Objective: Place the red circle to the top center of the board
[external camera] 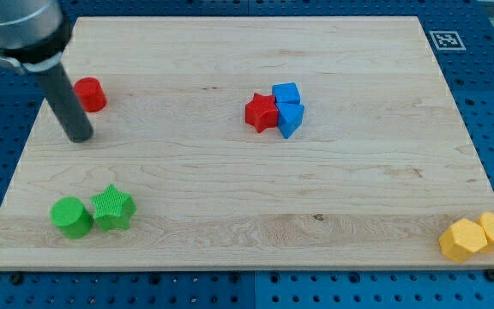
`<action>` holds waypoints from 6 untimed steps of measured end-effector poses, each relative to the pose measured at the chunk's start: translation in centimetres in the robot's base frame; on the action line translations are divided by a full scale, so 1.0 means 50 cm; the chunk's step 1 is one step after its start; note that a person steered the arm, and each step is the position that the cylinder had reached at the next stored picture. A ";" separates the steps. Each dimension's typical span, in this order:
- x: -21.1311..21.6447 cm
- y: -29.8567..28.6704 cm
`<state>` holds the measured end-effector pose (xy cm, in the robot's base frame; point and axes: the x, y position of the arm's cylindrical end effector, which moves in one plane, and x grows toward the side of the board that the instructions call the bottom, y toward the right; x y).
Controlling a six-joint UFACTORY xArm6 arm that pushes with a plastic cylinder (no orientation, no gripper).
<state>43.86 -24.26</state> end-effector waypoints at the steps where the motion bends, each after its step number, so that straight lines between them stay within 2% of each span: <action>1: -0.097 -0.012; 2: -0.170 0.054; 3: -0.198 0.067; 4: -0.166 0.001; 5: -0.183 -0.009; 6: -0.247 0.102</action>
<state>31.51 -19.17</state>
